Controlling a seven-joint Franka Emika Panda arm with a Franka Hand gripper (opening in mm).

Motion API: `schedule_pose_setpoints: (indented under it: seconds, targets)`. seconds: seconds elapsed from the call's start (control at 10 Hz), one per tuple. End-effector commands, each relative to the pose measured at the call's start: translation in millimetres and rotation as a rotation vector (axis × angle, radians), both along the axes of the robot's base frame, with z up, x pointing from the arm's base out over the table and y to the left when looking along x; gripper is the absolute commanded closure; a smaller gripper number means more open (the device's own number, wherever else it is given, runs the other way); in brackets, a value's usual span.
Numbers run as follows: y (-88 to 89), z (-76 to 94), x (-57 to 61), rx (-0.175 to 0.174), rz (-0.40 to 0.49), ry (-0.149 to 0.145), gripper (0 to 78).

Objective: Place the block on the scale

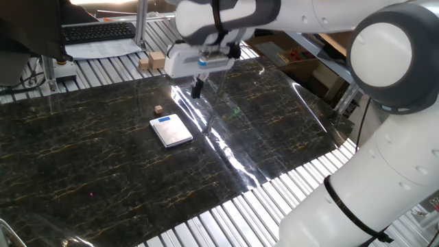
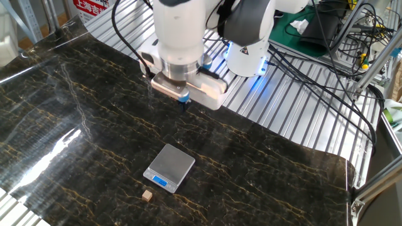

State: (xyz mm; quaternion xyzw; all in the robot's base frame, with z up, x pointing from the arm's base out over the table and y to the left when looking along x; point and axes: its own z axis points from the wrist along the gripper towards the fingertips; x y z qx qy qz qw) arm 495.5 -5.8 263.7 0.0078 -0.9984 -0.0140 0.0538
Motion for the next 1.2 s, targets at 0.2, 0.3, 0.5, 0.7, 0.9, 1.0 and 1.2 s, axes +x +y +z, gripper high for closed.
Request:
schedule_pose_setpoints:
  seconds: [0.2, 0.3, 0.5, 0.7, 0.9, 1.0, 1.2]
  targets:
    - [-3.2, -33.7, 5.2, -0.028, -0.09, -0.006, 77.6]
    - [-2.2, -38.7, 5.8, -0.054, -0.095, 0.0, 77.6]
    - [-1.1, -45.4, 6.7, -0.074, -0.098, 0.001, 77.6]
    - [-1.1, -48.7, 8.0, -0.074, -0.098, 0.001, 77.6]
    - [-2.4, -66.7, 17.1, -0.067, -0.09, 0.009, 77.6]
    - [-3.4, -76.1, 21.0, -0.057, -0.086, 0.015, 77.6]
    - [-4.2, -87.0, 23.7, -0.051, -0.083, 0.015, 77.6]
